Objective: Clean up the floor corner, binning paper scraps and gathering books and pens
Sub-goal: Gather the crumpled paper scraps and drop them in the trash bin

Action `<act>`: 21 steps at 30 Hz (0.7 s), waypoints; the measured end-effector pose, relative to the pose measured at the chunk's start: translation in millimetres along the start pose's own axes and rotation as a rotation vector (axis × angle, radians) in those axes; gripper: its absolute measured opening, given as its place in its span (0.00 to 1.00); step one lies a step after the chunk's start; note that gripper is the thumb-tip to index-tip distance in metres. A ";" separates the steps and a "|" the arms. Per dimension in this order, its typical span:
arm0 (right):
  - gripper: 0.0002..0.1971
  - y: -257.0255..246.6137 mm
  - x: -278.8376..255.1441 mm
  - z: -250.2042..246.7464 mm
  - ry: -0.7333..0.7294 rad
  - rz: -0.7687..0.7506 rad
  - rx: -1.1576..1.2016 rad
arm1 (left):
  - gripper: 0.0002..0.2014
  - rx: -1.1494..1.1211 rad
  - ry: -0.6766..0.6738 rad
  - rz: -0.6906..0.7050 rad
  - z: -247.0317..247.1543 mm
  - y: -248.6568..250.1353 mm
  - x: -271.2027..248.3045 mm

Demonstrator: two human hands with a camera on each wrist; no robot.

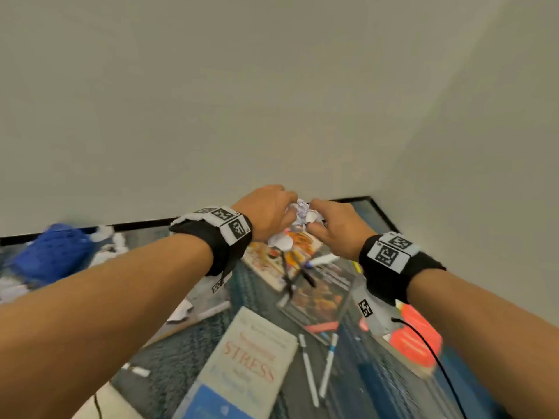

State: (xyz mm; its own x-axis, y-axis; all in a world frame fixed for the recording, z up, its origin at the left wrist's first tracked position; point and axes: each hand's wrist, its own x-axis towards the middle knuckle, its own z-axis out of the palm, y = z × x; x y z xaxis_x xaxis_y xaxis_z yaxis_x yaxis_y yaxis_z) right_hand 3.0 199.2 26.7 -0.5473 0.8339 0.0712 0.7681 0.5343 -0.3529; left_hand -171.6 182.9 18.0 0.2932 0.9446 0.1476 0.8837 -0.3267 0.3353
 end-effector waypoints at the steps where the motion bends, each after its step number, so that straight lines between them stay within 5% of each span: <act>1: 0.06 10.6 -21.8 -13.1 0.012 0.027 -0.044 | 0.13 -0.018 -0.009 0.059 3.8 22.1 4.5; 12: 0.06 68.6 -256.1 -147.9 -0.017 0.336 -0.117 | 0.11 -0.113 -0.054 0.565 23.1 265.0 -0.4; 21: 0.08 137.6 -447.6 -198.9 0.144 0.488 -0.216 | 0.11 -0.155 -0.084 0.739 68.7 466.8 -19.0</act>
State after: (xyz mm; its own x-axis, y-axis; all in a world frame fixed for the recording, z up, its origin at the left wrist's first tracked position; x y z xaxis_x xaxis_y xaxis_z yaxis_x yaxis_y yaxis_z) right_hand 419.8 -73.1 131.8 -0.0713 0.9943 0.0791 0.9803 0.0845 -0.1787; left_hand 260.4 14.7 107.8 0.8213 0.4757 0.3151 0.3871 -0.8702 0.3048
